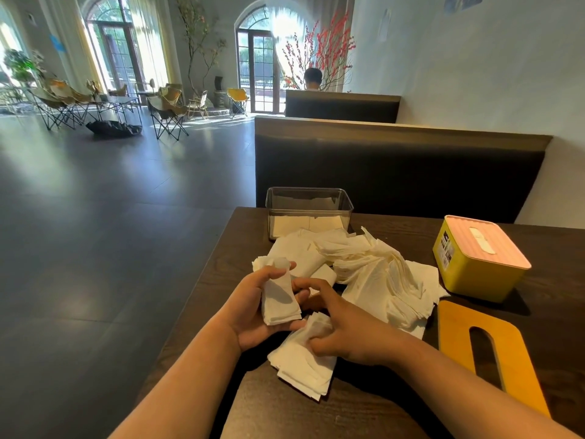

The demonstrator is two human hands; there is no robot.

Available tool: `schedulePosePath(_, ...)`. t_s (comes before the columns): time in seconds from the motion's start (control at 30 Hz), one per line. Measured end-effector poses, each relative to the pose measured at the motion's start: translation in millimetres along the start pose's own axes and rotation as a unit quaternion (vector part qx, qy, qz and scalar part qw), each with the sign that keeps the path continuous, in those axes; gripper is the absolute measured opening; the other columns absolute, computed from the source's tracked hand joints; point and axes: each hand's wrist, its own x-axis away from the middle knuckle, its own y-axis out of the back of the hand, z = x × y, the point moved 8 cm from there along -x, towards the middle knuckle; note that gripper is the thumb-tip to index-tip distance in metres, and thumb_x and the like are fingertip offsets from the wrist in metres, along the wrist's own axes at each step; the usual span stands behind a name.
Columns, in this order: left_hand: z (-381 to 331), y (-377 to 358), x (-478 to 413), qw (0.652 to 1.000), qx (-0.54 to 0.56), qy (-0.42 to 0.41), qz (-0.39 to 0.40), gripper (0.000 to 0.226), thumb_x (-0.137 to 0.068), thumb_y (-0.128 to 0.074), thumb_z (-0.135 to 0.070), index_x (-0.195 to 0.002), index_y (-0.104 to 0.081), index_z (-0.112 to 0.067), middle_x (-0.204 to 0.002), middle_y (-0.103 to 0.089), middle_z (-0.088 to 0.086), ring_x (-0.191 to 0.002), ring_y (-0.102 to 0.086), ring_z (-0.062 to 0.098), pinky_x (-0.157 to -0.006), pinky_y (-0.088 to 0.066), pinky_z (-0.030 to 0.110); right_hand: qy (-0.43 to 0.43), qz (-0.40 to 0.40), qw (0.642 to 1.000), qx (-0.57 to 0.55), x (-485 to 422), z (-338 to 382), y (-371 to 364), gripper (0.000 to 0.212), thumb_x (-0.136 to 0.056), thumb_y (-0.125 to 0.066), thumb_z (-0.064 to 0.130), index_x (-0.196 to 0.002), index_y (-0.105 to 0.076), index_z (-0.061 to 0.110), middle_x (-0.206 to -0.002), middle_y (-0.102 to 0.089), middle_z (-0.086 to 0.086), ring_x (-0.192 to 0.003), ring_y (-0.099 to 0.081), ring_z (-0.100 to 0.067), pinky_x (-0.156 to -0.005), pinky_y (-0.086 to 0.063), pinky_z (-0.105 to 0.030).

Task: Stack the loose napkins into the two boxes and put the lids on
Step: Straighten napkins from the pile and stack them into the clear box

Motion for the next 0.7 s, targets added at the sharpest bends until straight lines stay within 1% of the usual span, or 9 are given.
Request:
schedulePosePath(0.1, 2.1, -1.7, -0.5, 1.000, 0.007, 0.001, 0.013, 0.058, -0.093, -0.064, -0.026, -0.149, -0.051, -0.021, -0.117, -0.065, 0.017, -0.102, -0.069, 0.029, -0.084, -0.056, 0.057, 0.011, 0.002, 1.000, -0.008, 1.7, 0.9, 0.1, 0.087, -0.089, -0.075, 0.014, -0.144, -0.025, 0.058, -0.125, -0.062, 0.020, -0.115, -0.058, 0.011, -0.099, -0.046, -0.015)
schedulePosePath(0.17, 1.7, -2.8, -0.6, 1.000, 0.009, 0.003, 0.017, 0.057, -0.093, -0.063, -0.025, -0.149, -0.053, -0.021, -0.117, -0.065, 0.017, -0.105, -0.067, 0.029, -0.082, -0.060, 0.056, 0.017, 0.001, 1.000, -0.004, 1.2, 3.1, 1.2, 0.085, -0.089, -0.075, 0.012, -0.145, -0.026, 0.054, -0.115, -0.062, 0.021, -0.105, -0.061, 0.012, -0.090, -0.048, -0.012)
schedulePosePath(0.23, 0.9, -3.0, -1.1, 1.000, 0.011, 0.008, 0.023, 0.059, -0.092, -0.064, -0.025, -0.150, -0.053, -0.020, -0.118, -0.064, 0.017, -0.107, -0.066, 0.030, -0.080, -0.060, 0.058, 0.020, -0.007, 1.000, 0.018, -0.3, 5.1, 2.5, 0.087, -0.087, -0.079, 0.018, -0.143, -0.026, 0.057, -0.119, -0.060, 0.023, -0.109, -0.060, 0.008, -0.097, -0.050, -0.017)
schedulePosePath(0.33, 0.7, -5.4, 0.2, 0.999, 0.010, 0.014, 0.049, 0.067, -0.088, -0.070, -0.024, -0.152, -0.051, -0.020, -0.121, -0.062, 0.018, -0.109, -0.064, 0.032, -0.088, -0.054, 0.063, 0.035, -0.042, 0.996, 0.065, -0.3, 6.5, 7.0, 0.086, -0.081, -0.084, 0.030, -0.139, -0.029, 0.060, -0.129, -0.051, 0.027, -0.119, -0.053, 0.002, -0.105, -0.049, -0.024)
schedulePosePath(0.37, 1.0, -5.0, 0.1, 0.998, 0.010, 0.015, 0.055, 0.069, -0.087, -0.071, -0.025, -0.153, -0.050, -0.020, -0.122, -0.061, 0.019, -0.110, -0.064, 0.033, -0.088, -0.054, 0.065, 0.040, -0.053, 0.995, 0.071, 1.3, 7.7, 8.2, 0.083, -0.081, -0.084, 0.033, -0.138, -0.030, 0.059, -0.128, -0.050, 0.027, -0.116, -0.053, 0.004, -0.102, -0.049, -0.020)
schedulePosePath(0.43, 1.8, -5.0, -0.6, 0.998, 0.012, 0.021, 0.063, 0.069, -0.088, -0.071, -0.025, -0.153, -0.049, -0.020, -0.125, -0.061, 0.021, -0.111, -0.064, 0.035, -0.087, -0.056, 0.066, 0.049, -0.066, 0.993, 0.081, 4.9, 8.3, 8.5, 0.078, -0.084, -0.083, 0.036, -0.139, -0.030, 0.055, -0.111, -0.054, 0.027, -0.097, -0.056, 0.006, -0.083, -0.049, -0.014)
schedulePosePath(0.5, 3.0, -5.8, -1.1, 0.997, 0.015, 0.028, 0.074, 0.070, -0.088, -0.072, -0.025, -0.154, -0.048, -0.021, -0.128, -0.061, 0.021, -0.113, -0.064, 0.035, -0.091, -0.054, 0.068, 0.052, -0.074, 0.992, 0.093, 7.6, 7.9, 7.6, 0.076, -0.087, -0.080, 0.039, -0.140, -0.027, 0.053, -0.094, -0.056, 0.019, -0.081, -0.057, 0.000, -0.070, -0.047, -0.017)
schedulePosePath(0.63, 0.5, -7.3, 2.9, 0.996, 0.023, 0.027, 0.077, 0.062, -0.093, -0.066, -0.024, -0.152, -0.049, -0.020, -0.131, -0.060, 0.022, -0.113, -0.065, 0.036, -0.087, -0.058, 0.066, 0.039, -0.073, 0.993, 0.078, 8.9, 2.3, 7.4, 0.074, -0.089, -0.080, 0.034, -0.139, -0.028, 0.054, -0.088, -0.061, 0.006, -0.077, -0.059, -0.009, -0.069, -0.049, -0.026)
schedulePosePath(0.7, -1.0, -4.9, 4.2, 0.998, 0.004, 0.027, 0.062, 0.058, -0.094, -0.064, -0.027, -0.150, -0.052, -0.019, -0.129, -0.061, 0.020, -0.111, -0.068, 0.036, -0.081, -0.061, 0.061, 0.020, -0.053, 0.996, 0.066, 10.1, 0.6, 11.1, 0.066, -0.091, -0.077, 0.032, -0.136, -0.033, 0.052, -0.094, -0.064, 0.002, -0.085, -0.062, -0.014, -0.080, -0.054, -0.034)
